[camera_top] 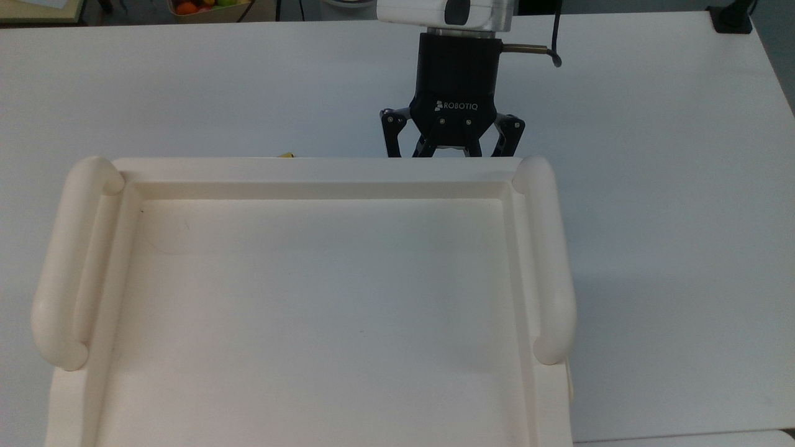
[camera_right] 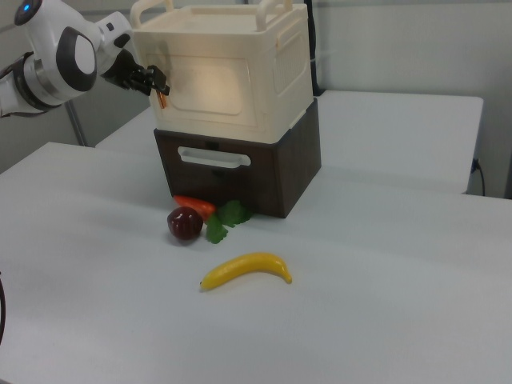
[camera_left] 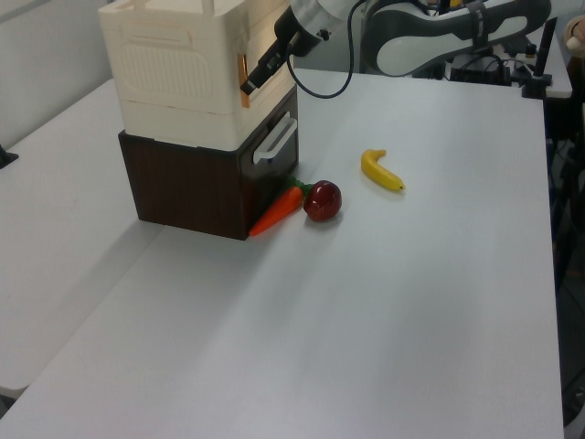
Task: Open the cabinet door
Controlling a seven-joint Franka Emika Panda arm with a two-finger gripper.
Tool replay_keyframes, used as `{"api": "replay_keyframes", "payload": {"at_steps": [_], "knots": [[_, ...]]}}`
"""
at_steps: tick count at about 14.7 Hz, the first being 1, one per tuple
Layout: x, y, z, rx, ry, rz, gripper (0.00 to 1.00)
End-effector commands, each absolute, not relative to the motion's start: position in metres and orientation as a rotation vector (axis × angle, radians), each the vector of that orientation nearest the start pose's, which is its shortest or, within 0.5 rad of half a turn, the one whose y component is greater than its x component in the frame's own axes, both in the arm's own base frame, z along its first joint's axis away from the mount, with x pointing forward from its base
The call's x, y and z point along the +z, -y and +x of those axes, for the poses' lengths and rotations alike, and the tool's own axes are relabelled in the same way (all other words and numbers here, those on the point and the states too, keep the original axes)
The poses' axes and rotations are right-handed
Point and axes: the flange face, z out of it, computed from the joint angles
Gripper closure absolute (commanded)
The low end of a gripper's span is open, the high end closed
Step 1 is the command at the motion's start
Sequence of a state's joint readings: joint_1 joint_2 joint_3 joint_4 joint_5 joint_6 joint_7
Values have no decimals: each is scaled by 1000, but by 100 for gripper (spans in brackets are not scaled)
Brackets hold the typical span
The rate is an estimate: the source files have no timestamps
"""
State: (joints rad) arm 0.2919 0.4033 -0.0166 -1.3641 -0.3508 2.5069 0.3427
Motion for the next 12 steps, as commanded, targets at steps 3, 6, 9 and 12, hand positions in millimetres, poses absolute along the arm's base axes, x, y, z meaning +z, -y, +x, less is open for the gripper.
{"api": "replay_keyframes", "payload": {"at_steps": [3, 6, 9, 12], "knots": [[581, -216, 700, -1283, 209, -2932, 59], [582, -216, 700, -1284, 210, -2931, 59], [584, -214, 701, -1296, 207, -2927, 59], [588, -216, 701, -1345, 222, -2891, 60]]}}
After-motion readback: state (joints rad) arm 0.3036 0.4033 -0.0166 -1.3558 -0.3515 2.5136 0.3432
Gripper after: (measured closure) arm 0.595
